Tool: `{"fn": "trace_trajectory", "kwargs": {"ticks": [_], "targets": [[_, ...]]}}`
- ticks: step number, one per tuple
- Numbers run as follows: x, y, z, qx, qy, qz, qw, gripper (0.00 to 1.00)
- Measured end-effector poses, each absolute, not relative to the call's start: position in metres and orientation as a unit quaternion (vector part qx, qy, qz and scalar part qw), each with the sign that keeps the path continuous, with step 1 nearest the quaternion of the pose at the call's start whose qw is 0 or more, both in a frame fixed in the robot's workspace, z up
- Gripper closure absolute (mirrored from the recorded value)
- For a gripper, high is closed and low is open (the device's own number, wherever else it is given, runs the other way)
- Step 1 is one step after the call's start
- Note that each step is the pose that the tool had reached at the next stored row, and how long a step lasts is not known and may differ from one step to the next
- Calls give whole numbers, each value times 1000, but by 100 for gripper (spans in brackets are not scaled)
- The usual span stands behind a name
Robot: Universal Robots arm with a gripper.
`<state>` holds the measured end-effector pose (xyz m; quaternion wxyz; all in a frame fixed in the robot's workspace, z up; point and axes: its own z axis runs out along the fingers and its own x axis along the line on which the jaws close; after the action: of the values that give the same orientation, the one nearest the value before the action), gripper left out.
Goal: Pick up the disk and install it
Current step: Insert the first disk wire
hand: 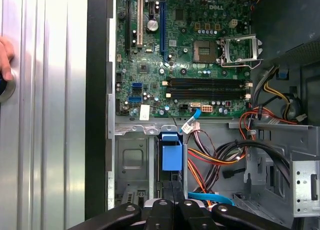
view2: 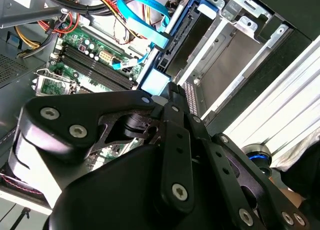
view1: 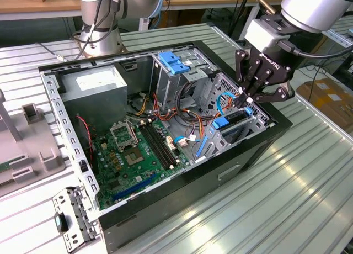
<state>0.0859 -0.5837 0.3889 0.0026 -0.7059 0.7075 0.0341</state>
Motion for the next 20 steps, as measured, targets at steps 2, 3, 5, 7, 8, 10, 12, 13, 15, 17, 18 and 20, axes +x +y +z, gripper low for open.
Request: {"fn": "trace_trajectory", "kwargs": {"ticks": [2, 3, 5, 7, 8, 10, 12, 13, 15, 17, 18, 20], "targets": [[86, -584, 389, -706, 707, 34, 3, 89], [86, -584, 389, -707, 706, 34, 3, 89], [86, -584, 389, -710, 703, 34, 2, 89], [86, -584, 389, -720, 693, 34, 2, 89], [86, -584, 389, -725, 688, 34, 2, 89], [86, -584, 389, -731, 681, 34, 1, 89], [86, -584, 389, -742, 670, 34, 1, 89], [86, -584, 389, -745, 667, 34, 1, 89], [86, -584, 389, -770, 638, 34, -1, 89], [86, -584, 389, -775, 630, 34, -1, 89], [86, -584, 389, -778, 627, 34, -1, 89], [86, -584, 389, -785, 618, 34, -2, 89]]}}
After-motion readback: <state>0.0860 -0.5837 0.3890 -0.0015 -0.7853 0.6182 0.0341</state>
